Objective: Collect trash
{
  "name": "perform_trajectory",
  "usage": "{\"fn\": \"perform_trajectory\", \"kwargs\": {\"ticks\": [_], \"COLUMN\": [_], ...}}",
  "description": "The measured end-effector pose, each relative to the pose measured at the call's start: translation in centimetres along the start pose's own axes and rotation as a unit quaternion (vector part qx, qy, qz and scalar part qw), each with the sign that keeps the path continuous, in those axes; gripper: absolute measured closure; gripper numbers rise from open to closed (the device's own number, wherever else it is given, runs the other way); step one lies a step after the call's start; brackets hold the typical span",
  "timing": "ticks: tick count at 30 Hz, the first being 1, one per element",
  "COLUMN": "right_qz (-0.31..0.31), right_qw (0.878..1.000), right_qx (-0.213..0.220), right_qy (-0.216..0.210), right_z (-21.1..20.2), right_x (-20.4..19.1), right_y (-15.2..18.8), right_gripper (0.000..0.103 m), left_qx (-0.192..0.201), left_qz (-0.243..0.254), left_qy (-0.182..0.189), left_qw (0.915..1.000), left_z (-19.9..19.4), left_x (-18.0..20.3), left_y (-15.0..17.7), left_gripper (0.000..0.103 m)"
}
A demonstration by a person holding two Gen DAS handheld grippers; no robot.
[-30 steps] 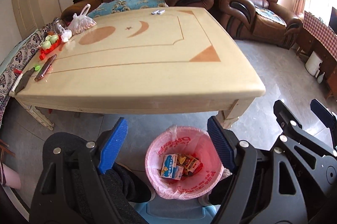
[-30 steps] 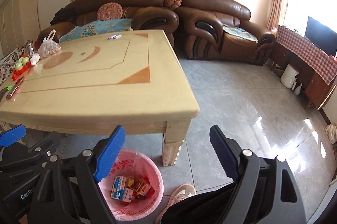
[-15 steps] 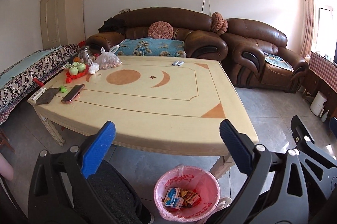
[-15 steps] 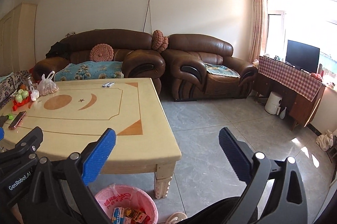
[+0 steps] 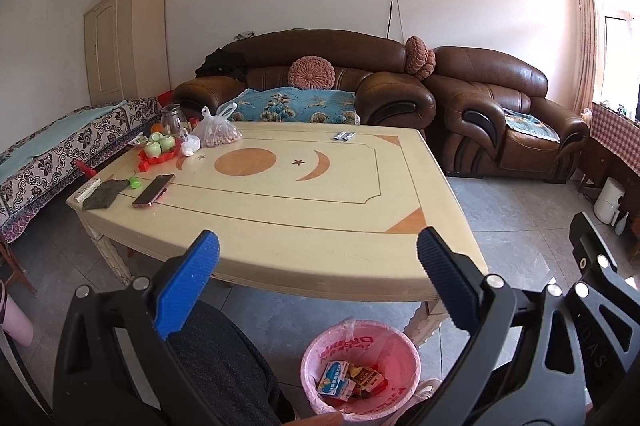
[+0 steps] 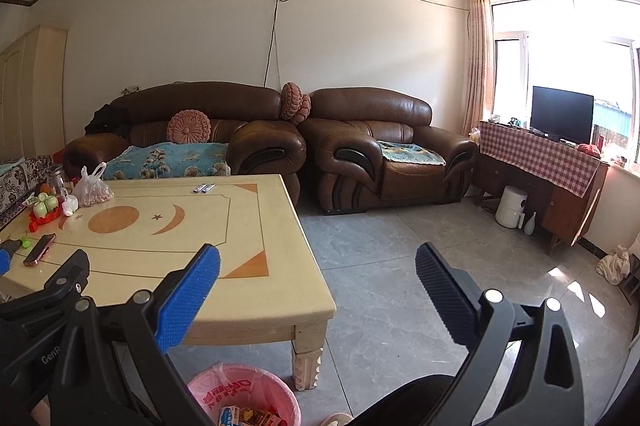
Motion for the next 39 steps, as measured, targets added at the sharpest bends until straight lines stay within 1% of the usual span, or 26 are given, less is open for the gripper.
{"fn": "perform_trajectory", "kwargs": {"ticks": [8,39], "right_qz": [0.002,0.003], "right_qw": [1.000,1.000], "right_qx": [-0.017,-0.010], "right_qy": [0.002,0.009], "right_z": [0.70,0.97], "right_x": [0.28,0.49], "right_y": [0.78,0.40], "right_gripper": [0.007,0.007], "left_qx": [-0.008,-0.017], "left_qz": [0.010,0.019], "left_qy": [0.002,0.012], "left_qw": [0.9999,0.9996], "left_z": [0.33,0.37], "left_x": [0.41,0.90], "left_y": [0.46,0.46], "left_gripper": [0.006,0.006]}}
Point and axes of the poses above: each gripper's, at about its wrist camera, not at the fingertips, and z roughly the way its jaws point, x to its right, y to its underside, the point moved 6 cm from there along z, roughly the way its jaws point, and after that the axes turned 1 degree about y, right-handed, at the moved point
